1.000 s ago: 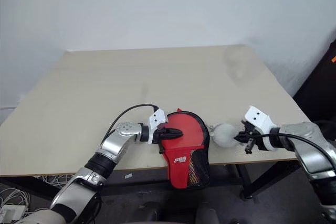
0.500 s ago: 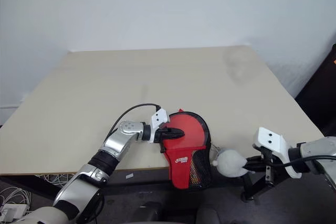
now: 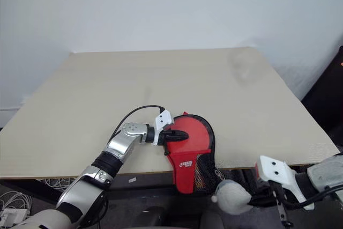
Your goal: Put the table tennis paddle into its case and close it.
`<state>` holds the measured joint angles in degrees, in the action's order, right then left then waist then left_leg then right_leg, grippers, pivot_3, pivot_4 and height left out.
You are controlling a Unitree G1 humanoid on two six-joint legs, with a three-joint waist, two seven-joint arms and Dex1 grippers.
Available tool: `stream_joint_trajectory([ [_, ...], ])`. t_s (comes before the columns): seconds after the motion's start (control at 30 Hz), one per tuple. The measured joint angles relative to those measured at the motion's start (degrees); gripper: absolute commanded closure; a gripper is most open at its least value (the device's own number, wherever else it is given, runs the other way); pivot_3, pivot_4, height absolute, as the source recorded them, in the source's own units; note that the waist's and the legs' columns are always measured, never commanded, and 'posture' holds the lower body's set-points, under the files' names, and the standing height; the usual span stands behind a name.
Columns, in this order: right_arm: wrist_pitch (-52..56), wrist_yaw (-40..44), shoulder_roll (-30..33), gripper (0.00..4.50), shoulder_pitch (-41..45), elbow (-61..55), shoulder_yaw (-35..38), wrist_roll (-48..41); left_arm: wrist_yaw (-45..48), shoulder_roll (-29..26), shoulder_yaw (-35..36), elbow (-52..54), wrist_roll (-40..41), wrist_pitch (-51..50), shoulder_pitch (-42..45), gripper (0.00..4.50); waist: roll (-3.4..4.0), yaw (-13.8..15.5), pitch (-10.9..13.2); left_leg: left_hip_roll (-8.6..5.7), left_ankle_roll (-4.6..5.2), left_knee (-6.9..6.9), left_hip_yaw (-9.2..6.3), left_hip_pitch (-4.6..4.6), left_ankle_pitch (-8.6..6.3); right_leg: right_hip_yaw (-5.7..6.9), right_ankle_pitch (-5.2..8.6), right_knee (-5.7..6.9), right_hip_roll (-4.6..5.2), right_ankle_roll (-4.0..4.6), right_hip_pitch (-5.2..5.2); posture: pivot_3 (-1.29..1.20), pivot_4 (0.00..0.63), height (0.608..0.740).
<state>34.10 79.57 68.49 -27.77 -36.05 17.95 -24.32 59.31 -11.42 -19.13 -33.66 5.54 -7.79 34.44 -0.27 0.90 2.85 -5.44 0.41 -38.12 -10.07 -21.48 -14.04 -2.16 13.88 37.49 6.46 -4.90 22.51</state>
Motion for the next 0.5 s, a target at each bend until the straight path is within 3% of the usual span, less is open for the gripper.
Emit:
stream_joint_trajectory([
  [0.37,-1.39,1.99,-0.85,4.48,-10.39,-8.46,2.83,0.07,0.39,0.02,0.3,-1.43,-0.11,-0.27,1.04,4.27,-0.12,-0.09,0.02,-0.01,0.01,0.0,0.14,-0.01,-0.01,0.15,0.05,0.0,0.25,-0.08,-0.09,0.0,0.0,0.698],
  [0.47,1.19,1.42,-2.53,4.48,-9.06,-11.29,2.91,-4.62,-0.49,0.18,0.85,-1.6,-0.13,-0.97,1.2,4.27,-0.24,-0.13,0.03,0.01,0.01,0.0,0.13,-0.02,-0.02,0.15,0.05,0.0,0.25,-0.09,-0.09,0.0,0.0,0.698],
  [0.5,2.5,0.42,-2.86,4.24,-7.03,-11.92,2.36,-6.57,-1.0,0.36,1.14,-1.53,-0.13,-1.43,1.2,4.27,-0.27,-0.15,0.05,0.01,0.02,0.0,0.12,-0.02,-0.01,0.15,0.05,0.0,0.28,-0.09,-0.12,0.0,0.0,0.698],
])
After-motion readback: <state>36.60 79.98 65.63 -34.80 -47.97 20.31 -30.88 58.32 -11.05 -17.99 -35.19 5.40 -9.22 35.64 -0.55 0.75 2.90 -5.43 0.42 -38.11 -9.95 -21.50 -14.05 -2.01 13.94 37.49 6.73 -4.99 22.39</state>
